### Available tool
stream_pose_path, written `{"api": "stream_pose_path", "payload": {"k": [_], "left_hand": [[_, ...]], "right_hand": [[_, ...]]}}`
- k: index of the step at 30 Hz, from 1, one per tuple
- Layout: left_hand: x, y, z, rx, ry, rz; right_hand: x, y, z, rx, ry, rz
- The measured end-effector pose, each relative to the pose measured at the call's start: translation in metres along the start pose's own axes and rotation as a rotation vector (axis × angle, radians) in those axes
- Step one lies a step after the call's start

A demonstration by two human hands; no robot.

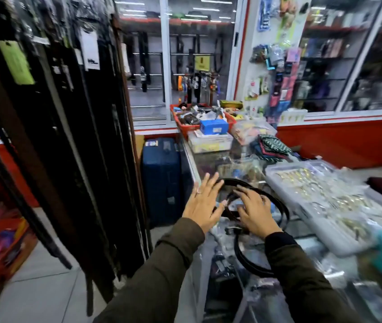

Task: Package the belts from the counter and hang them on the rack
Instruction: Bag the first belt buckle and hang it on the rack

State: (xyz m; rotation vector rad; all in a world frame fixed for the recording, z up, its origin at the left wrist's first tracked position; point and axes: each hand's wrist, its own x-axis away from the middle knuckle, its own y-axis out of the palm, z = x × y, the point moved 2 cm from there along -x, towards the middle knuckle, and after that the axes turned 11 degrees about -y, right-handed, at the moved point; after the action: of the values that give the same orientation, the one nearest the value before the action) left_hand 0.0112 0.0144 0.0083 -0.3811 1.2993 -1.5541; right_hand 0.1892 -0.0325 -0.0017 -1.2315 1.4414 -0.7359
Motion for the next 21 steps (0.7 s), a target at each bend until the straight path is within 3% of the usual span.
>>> {"api": "stream_pose_path", "payload": {"k": [3,6,9,15,21], "left_hand": [[0.002,0.027,0.010,0.000,0.068,-0.396],[0.007,0.047,0.018,-0.087,0.102,-0.516],[0.005,0.052,0.021,-0.189,0.113,-0.530],[-0.006,0.049,0.033,-0.356,0.127,-0.444],[-0.005,0.050,0.035,-0.349,0.109,-0.330]], "right_hand": [[0.019,0.000,0.020,-0.054,0.102,-0.218],[0.036,-0.005,0.026,-0.189,0.142,-0.267],[0.041,-0.011,0.024,-0.261,0.123,-0.270],[0.044,-0.011,0.026,-0.120,0.112,-0.263],[0.040,-0.024,0.024,0.004,0.084,-0.194]]}}
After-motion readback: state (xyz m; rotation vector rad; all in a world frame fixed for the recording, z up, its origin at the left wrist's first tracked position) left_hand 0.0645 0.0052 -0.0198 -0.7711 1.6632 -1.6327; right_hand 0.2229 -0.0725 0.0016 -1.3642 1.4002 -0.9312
